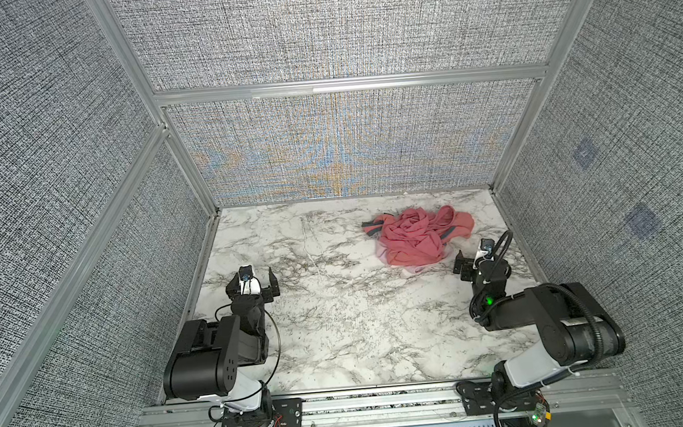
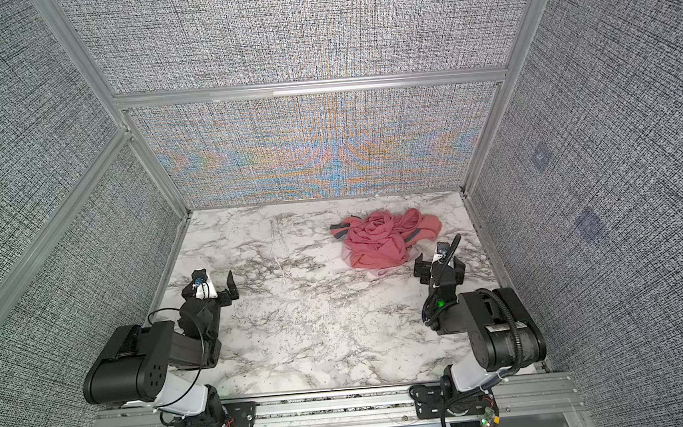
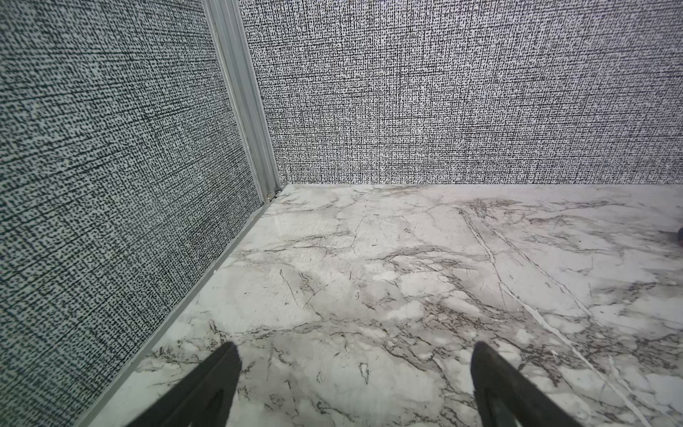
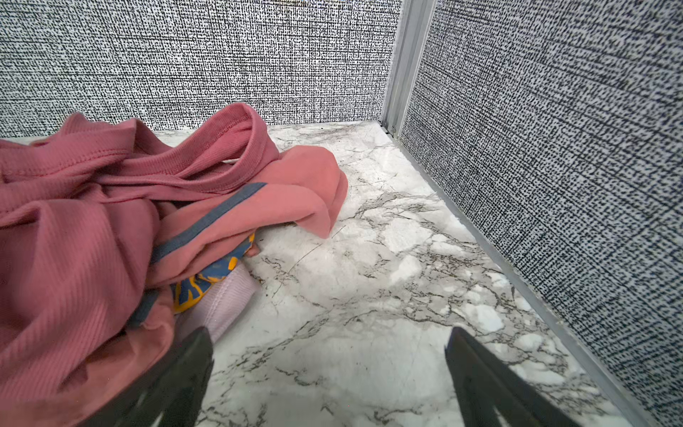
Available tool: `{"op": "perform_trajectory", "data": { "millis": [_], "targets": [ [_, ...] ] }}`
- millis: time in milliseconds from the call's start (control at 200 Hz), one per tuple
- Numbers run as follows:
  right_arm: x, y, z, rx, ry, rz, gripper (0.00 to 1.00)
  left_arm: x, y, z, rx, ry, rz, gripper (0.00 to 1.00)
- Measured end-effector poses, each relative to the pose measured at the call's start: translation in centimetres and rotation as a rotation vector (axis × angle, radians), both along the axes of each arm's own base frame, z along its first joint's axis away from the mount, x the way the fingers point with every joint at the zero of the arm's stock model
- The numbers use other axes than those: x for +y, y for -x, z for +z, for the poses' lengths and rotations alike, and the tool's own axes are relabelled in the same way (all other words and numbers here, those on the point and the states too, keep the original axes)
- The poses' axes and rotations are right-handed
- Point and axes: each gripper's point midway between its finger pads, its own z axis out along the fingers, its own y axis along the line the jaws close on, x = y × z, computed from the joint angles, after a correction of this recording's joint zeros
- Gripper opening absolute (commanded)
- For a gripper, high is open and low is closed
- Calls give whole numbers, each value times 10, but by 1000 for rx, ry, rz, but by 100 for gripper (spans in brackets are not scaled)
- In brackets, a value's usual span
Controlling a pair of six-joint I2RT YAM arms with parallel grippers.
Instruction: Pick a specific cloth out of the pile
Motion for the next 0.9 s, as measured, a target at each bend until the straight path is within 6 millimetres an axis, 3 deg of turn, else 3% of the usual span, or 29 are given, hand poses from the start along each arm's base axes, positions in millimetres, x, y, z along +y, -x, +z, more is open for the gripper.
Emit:
{"op": "perform_trajectory", "data": {
  "millis": [290, 475, 540, 575, 680, 740, 805, 901],
  "targets": [
    [-2, 0, 0, 1, -2, -3, 99, 0, 0, 0, 0, 0, 0, 99],
    [-5, -1, 1, 12, -7, -7, 97, 2, 1, 4, -5, -1, 13, 83],
    [-1, -2, 12, 12, -5, 1, 93, 6, 2, 22, -35, -2, 35, 82],
    [2, -6, 26, 0, -3, 4, 89, 8, -1, 44, -72, 0, 49, 81],
    [11, -20, 95, -89, -31, 12, 77, 8, -10, 114, -196, 43, 48, 76],
    [20, -22, 122, -107, -65, 19, 75, 4, -14, 133, -209, 73, 37, 76],
    [39, -20, 129, -69, -92, 52, 73, -6, -22, 140, -176, 114, 4, 74],
    [74, -10, 114, 42, -123, 118, 71, -26, -33, 135, -85, 171, -47, 72]
  ]
}}
